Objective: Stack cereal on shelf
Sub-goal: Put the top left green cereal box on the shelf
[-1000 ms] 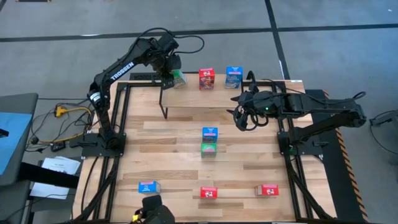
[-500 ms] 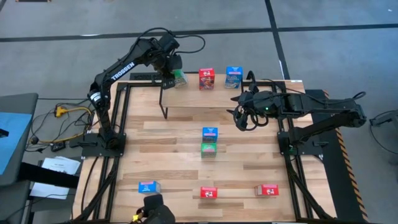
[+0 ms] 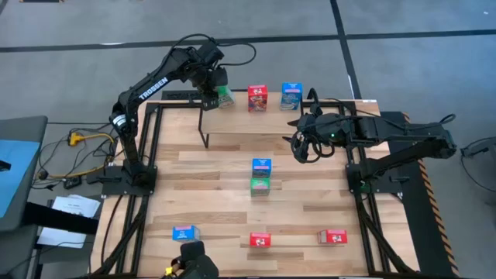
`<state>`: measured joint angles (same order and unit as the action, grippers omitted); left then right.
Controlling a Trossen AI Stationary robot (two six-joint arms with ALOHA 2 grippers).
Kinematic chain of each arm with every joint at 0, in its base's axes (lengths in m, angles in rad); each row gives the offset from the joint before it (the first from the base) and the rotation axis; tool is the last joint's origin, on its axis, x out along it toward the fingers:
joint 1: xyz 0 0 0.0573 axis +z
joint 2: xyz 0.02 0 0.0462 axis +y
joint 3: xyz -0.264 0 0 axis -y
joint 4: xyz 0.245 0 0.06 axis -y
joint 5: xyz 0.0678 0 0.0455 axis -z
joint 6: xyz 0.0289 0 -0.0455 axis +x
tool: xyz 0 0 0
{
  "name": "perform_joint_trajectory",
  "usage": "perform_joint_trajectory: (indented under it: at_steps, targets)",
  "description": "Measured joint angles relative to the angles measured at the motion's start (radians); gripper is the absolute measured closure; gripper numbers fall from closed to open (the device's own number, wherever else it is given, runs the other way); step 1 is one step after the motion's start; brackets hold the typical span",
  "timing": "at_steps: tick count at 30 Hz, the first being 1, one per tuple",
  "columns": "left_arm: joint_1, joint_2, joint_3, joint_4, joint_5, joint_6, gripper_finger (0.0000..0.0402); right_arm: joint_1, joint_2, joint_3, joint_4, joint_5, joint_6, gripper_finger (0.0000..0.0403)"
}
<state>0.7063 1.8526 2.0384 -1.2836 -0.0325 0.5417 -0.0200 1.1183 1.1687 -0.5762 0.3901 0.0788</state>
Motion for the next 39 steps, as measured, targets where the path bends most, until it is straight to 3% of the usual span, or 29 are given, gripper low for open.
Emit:
perform_joint_trajectory:
  at_steps: [10, 19, 25, 39]
  targets:
    - [0.000, 0.000, 0.000, -0.005, 0.028, 0.016, 0.0213, 0.000, 0.000, 0.000, 0.000, 0.000, 0.000, 0.0135]
    - [0.000, 0.000, 0.000, -0.012, 0.017, 0.050, 0.0159, 0.000, 0.000, 0.000, 0.000, 0.000, 0.000, 0.0135]
    - [0.000, 0.000, 0.000, -0.011, 0.016, 0.050, 0.0150, 0.000, 0.000, 0.000, 0.000, 0.000, 0.000, 0.0135]
    - [0.002, -0.002, 0.001, -0.066, -0.114, -0.071, 0.0150, 0.000, 0.000, 0.000, 0.000, 0.000, 0.000, 0.0135]
